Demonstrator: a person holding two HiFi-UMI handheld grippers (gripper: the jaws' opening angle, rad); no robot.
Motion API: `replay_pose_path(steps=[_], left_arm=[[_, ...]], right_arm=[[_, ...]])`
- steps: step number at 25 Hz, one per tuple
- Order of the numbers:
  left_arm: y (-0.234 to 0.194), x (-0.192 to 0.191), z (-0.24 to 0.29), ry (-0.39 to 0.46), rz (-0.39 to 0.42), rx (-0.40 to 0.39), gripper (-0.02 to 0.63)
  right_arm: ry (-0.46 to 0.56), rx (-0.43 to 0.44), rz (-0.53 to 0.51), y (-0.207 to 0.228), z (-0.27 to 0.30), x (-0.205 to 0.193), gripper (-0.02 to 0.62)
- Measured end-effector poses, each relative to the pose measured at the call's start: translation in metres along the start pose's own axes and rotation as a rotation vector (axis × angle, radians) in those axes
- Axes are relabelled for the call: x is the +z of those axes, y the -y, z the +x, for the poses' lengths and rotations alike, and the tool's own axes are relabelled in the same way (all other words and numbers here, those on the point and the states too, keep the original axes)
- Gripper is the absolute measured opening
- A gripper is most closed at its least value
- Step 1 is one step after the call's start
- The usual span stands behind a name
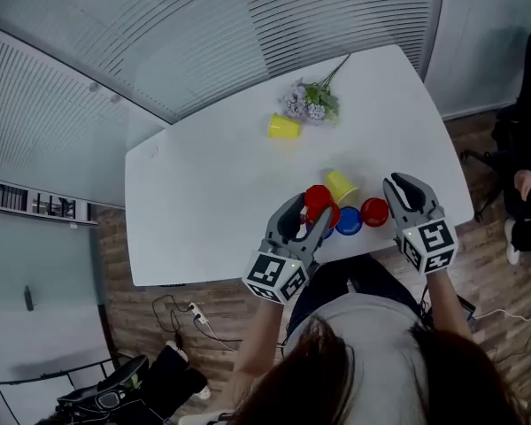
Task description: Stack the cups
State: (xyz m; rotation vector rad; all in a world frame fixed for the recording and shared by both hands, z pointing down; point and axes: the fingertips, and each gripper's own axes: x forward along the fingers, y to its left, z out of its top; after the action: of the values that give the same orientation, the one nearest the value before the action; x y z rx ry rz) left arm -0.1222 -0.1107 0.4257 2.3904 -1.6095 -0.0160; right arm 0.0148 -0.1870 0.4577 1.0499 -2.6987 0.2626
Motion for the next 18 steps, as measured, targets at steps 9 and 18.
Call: replay_pose_path(steps=[9,18], left_arm=[[0.009,-0.017,-0.002,0.049,0.071,0.060,0.236],[0.016,-0.028,-0.009,0.080,0.119,0.117,0.237]], right_arm=[[-0.009,0.055,-0.023,-0.015,0.001,0.001,0.091],[-0.018,0.087,-0.047,-0.018,0.000,0.003,0.091]])
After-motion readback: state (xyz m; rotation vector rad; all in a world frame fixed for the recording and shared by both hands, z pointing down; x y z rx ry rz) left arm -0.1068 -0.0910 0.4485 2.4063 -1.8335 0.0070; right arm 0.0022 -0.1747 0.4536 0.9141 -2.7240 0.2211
